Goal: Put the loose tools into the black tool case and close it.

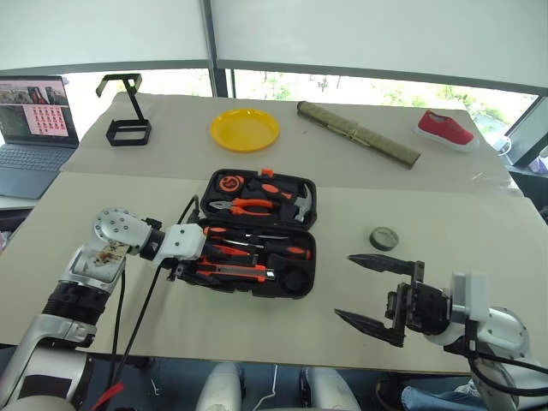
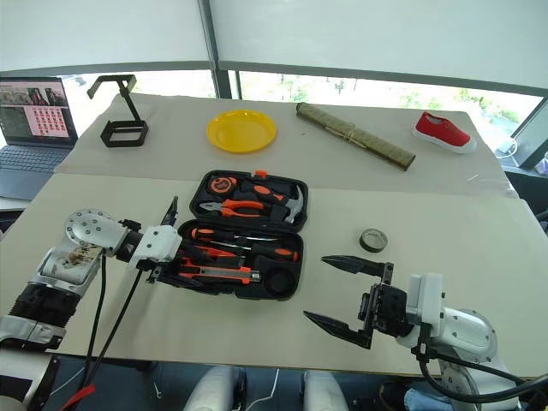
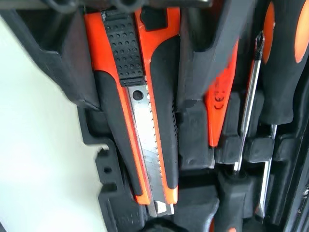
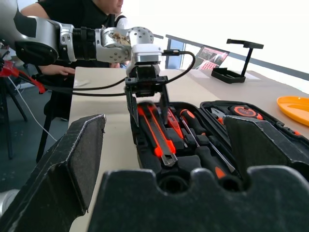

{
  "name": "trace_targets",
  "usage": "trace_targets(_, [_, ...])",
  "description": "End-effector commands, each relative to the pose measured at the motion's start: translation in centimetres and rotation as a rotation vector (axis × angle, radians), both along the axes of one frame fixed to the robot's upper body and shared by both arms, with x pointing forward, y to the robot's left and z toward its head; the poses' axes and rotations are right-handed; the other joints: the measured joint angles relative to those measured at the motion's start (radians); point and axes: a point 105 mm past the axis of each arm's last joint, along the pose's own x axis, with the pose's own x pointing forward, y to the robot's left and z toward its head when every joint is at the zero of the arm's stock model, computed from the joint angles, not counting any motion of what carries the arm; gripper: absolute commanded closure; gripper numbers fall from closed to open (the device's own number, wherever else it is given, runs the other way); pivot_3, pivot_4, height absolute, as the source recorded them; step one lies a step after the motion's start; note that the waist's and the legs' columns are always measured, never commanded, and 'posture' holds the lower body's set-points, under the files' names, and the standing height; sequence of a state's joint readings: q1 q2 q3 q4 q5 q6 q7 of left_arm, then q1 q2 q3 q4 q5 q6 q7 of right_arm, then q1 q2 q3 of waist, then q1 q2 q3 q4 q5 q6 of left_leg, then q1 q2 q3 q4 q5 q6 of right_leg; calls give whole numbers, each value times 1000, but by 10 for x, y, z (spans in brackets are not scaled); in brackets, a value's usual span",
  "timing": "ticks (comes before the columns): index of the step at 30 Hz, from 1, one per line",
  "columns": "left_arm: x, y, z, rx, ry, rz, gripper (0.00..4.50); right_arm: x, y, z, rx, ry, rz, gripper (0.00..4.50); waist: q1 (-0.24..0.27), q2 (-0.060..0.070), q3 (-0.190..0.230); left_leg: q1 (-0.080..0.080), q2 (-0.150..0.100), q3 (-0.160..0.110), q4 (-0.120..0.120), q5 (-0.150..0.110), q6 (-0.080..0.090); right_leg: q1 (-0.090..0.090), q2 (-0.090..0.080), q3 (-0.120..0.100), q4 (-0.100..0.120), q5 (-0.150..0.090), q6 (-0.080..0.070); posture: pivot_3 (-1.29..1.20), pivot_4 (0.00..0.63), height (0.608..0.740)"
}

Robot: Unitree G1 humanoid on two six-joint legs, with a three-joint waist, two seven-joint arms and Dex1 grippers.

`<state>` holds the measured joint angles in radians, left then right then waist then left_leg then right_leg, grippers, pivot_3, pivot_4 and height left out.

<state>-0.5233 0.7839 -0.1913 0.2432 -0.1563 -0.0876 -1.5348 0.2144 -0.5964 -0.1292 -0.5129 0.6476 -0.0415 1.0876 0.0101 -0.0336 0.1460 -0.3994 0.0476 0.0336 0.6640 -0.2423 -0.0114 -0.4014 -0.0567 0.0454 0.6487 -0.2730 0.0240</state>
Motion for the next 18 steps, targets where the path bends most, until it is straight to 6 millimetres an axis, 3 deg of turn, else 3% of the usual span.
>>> trace_targets(1, [-2, 0, 13, -99, -33, -2, 98, -2, 3, 6, 7, -38, 15, 0, -4, 0, 0, 0, 0, 0, 0, 0, 0, 0, 0, 0, 0, 0, 0, 0, 150, 740])
trace_targets(6, [-4, 21, 18, -55, -54, 17, 44, -1, 4, 5, 8, -34, 20, 0, -9, 0, 0, -1, 1, 0, 0, 0, 0, -1, 1, 0, 1, 0, 0, 0, 150, 740])
trace_targets(9, [-4, 18, 33, -162, -54, 42, 44, -1, 4, 4, 8, -31, 22, 0, -8, 0, 0, -1, 1, 0, 0, 0, 0, -1, 1, 0, 1, 0, 0, 0, 150, 740])
trace_targets(12, [-12, 14, 33, -202, -30, 2, 743, 0, 4, 3, 9, -26, 23, 0, -6, 0, 0, -1, 1, 0, 0, 0, 0, -1, 0, 0, 1, 0, 0, 0, 150, 740])
trace_targets(16, [-10, 3, 33, -280, -55, -4, 2039, 1, 6, 3, 12, -21, 26, 0, -2, 0, 0, -1, 1, 0, 1, 0, 0, -1, 0, 0, 1, 0, 0, 0, 150, 740])
trace_targets(18, [-13, -1, 24, -284, -32, -18, 2795, 2, 7, 3, 14, -22, 26, 0, -1, 0, 0, -1, 1, 0, 2, 0, 0, -1, 0, 0, 1, 0, 0, 0, 150, 740])
